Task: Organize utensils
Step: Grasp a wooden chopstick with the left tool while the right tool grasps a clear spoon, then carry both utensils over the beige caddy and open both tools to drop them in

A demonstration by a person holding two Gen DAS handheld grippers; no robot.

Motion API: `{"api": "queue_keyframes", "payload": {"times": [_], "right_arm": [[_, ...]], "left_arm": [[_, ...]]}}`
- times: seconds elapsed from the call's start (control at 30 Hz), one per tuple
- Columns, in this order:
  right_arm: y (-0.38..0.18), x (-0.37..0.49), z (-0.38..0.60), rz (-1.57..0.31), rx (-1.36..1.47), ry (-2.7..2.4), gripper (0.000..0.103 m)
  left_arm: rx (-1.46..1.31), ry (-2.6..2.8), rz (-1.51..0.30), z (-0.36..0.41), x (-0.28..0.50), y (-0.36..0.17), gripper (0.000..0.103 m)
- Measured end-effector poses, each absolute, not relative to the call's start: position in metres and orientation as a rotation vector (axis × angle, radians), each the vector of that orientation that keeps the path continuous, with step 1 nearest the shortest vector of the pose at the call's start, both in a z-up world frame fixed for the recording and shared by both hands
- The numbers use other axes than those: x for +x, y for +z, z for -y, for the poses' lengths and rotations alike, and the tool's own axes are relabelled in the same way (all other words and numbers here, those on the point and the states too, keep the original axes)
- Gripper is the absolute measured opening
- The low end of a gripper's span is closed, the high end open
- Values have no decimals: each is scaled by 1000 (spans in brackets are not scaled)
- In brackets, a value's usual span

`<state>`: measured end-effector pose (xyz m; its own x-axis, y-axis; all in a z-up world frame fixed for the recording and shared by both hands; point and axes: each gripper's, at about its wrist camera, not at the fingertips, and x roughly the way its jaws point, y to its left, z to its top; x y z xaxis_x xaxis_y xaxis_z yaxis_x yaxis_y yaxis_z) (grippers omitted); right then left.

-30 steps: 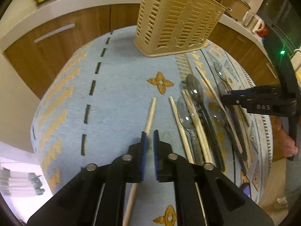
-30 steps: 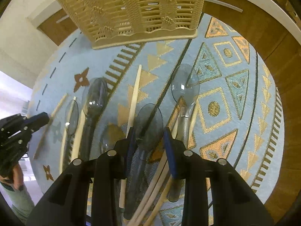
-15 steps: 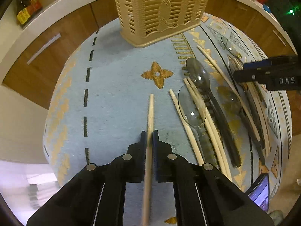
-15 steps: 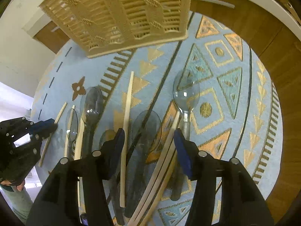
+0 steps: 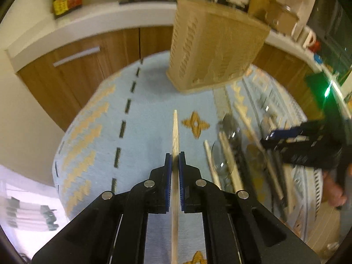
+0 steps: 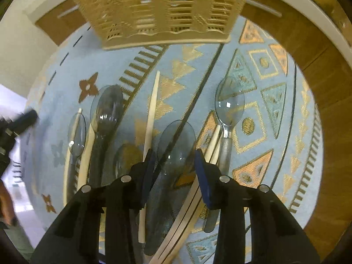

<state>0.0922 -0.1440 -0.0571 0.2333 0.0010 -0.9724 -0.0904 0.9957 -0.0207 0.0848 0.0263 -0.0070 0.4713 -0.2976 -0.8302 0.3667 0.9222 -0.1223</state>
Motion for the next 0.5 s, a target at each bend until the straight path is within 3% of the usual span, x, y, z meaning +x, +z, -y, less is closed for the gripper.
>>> {"api": "queue_keyframes", "payload": {"times": [0.17, 0.5], "right_arm": [[-43, 83, 139, -1284, -44, 112, 29], [40, 49, 139, -942, -51, 303, 29]], "left_arm": [[17, -412, -905, -29, 78, 21, 4], [-76, -465, -639, -21, 52, 97, 4]]}}
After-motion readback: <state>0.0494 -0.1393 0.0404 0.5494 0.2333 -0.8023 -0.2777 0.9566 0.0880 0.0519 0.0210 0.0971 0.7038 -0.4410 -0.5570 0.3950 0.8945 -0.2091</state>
